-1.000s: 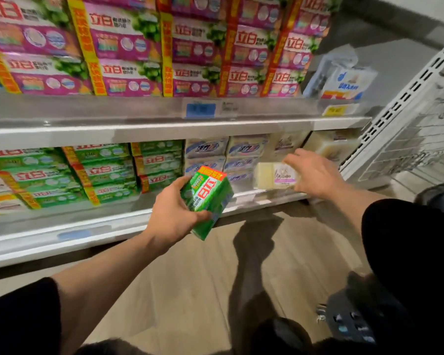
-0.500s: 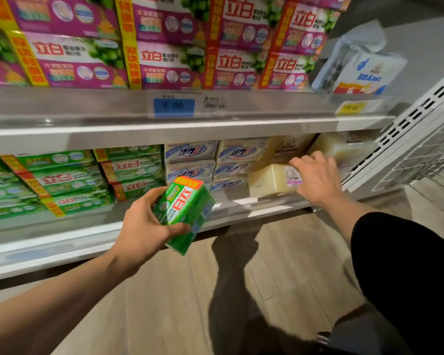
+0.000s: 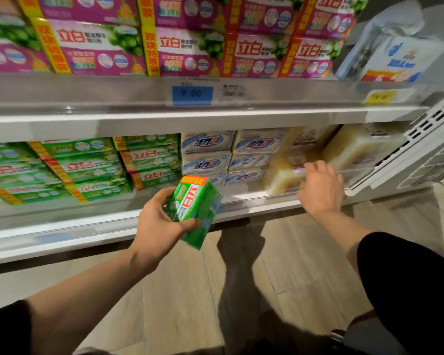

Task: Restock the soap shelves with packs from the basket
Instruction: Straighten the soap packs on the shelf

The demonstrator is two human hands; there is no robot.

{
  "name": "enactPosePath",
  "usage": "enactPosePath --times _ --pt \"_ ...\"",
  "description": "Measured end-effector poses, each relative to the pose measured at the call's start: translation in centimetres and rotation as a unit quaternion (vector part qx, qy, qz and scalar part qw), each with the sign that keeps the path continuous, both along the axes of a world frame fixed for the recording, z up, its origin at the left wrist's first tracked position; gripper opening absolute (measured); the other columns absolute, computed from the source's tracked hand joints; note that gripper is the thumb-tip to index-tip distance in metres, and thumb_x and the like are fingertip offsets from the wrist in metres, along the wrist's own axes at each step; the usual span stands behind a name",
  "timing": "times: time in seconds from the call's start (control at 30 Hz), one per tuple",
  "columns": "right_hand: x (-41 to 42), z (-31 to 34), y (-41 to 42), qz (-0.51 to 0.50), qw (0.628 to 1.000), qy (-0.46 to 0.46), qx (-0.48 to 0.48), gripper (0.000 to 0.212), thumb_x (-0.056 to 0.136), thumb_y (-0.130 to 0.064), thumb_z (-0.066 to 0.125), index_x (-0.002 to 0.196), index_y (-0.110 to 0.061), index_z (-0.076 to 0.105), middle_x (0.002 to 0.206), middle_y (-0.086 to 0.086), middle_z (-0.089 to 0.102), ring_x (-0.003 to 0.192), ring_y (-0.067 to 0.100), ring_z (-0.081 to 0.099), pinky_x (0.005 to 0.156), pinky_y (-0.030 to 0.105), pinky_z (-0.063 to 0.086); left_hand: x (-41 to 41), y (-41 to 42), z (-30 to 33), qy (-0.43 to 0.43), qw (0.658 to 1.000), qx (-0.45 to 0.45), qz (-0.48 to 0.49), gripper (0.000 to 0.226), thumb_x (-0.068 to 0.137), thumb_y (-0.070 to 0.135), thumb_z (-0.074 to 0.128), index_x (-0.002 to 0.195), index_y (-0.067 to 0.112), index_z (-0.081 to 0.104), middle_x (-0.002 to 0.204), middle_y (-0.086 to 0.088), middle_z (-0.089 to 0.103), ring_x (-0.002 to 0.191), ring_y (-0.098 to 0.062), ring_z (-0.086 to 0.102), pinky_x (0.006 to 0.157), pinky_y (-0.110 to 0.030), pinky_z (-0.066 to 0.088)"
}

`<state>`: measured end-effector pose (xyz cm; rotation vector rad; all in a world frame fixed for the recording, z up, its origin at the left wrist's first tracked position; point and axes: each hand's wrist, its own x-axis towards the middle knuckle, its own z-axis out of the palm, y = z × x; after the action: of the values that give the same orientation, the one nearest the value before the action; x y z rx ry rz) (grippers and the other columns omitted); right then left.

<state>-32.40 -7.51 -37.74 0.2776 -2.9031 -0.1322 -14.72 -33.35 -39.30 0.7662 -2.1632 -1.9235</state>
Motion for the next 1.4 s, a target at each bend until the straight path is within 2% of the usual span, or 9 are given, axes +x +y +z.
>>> enactPosePath --times 0.1,0.2,0.33,0.4,0.67,0.77,0.9,1.23,1.4 --pt "4.8 -0.6 -6.5 0.104 0.976 -0.003 -0.194 0.009 0.085 -0.021 0.062 0.086 -0.012 0.062 0.083 0.007 0.063 0.082 0.026 0.057 0.071 0.035 0.046 0.7 -0.3 0.3 0.005 0.999 -0.022 0.038 0.074 0.062 -0.003 0.085 0.126 0.017 0.053 0.107 0.006 0.064 0.096 -0.010 0.063 0.086 -0.046 0.057" --pt "10.1 -0.3 -13.8 0.090 0.880 -0.211 -0.415 0.049 0.083 -0.054 0.059 0.063 -0.010 0.057 0.060 0.003 0.060 0.063 0.020 0.059 0.059 0.035 0.046 1.9 -1.1 0.9 0.020 0.994 -0.045 0.101 0.079 0.062 0.000 0.086 0.132 0.012 0.050 0.107 0.005 0.061 0.092 -0.001 0.059 0.088 -0.036 0.054" --pt "13.9 0.4 -19.0 0.047 0.710 -0.454 -0.536 0.084 0.045 -0.075 0.074 0.107 -0.019 0.065 0.101 -0.002 0.070 0.096 0.014 0.065 0.087 0.036 0.052 4.0 -2.6 1.9 0.059 0.989 -0.042 0.126 0.078 0.059 0.015 0.087 0.128 0.014 0.050 0.105 0.012 0.062 0.093 0.001 0.061 0.084 -0.025 0.053" --pt "14.2 0.6 -19.7 0.041 0.672 -0.477 -0.565 0.101 0.034 -0.069 0.083 0.121 -0.025 0.056 0.114 -0.002 0.067 0.105 0.015 0.063 0.095 0.039 0.051 5.0 -2.9 2.1 0.088 0.991 -0.014 0.098 0.080 0.059 0.013 0.086 0.130 0.015 0.049 0.111 0.012 0.063 0.100 0.000 0.062 0.085 -0.021 0.053" --pt "13.6 0.1 -21.8 0.041 0.760 -0.444 -0.473 0.098 0.011 -0.045 0.089 0.101 -0.015 0.064 0.090 0.002 0.073 0.085 0.018 0.069 0.078 0.038 0.059 8.3 -5.6 1.3 0.141 0.974 0.175 0.033 0.057 0.080 -0.015 0.061 0.128 0.016 0.057 0.122 0.001 0.067 0.117 -0.014 0.061 0.082 -0.022 0.054" --pt "12.3 0.8 -21.6 0.075 0.793 -0.396 -0.456 0.050 0.046 -0.021 0.086 0.090 -0.010 0.065 0.080 0.000 0.070 0.073 0.015 0.065 0.062 0.023 0.053 8.9 -8.0 -0.4 0.043 0.998 -0.008 0.055 0.052 0.088 -0.002 0.063 0.133 0.022 0.051 0.128 0.003 0.061 0.126 -0.013 0.052 0.098 -0.028 0.047" --pt "9.5 2.7 -21.7 0.169 0.880 -0.337 -0.289 0.033 0.058 -0.020 0.087 0.080 -0.014 0.063 0.075 0.000 0.065 0.069 0.014 0.057 0.058 0.025 0.043 9.5 -11.3 -3.3 -0.129 0.921 -0.362 -0.058 0.075 0.088 0.021 0.067 0.151 0.018 0.027 0.159 0.001 0.023 0.149 -0.017 0.010 0.120 -0.036 0.013" --pt "8.1 0.6 -23.3 0.261 0.898 -0.335 -0.114 0.060 0.072 -0.017 0.081 0.126 -0.005 0.057 0.111 0.000 0.055 0.095 0.014 0.047 0.063 0.015 0.027 9.8 -12.2 -5.1 -0.206 0.818 -0.518 -0.146 0.086 0.092 0.038 0.055 0.155 0.024 -0.002 0.163 0.004 -0.003 0.149 -0.016 -0.014 0.117 -0.055 -0.011" --pt "6.2 0.3 -21.6 0.267 0.874 -0.377 -0.148 0.074 0.070 -0.014 0.082 0.137 -0.018 0.049 0.138 0.000 0.052 0.125 0.014 0.046 0.097 0.018 0.035 10.2 -12.5 -5.4 -0.179 0.827 -0.514 -0.143 0.084 0.093 0.035 0.055 0.155 0.023 -0.001 0.163 0.004 -0.001 0.149 -0.016 -0.011 0.113 -0.045 -0.018"
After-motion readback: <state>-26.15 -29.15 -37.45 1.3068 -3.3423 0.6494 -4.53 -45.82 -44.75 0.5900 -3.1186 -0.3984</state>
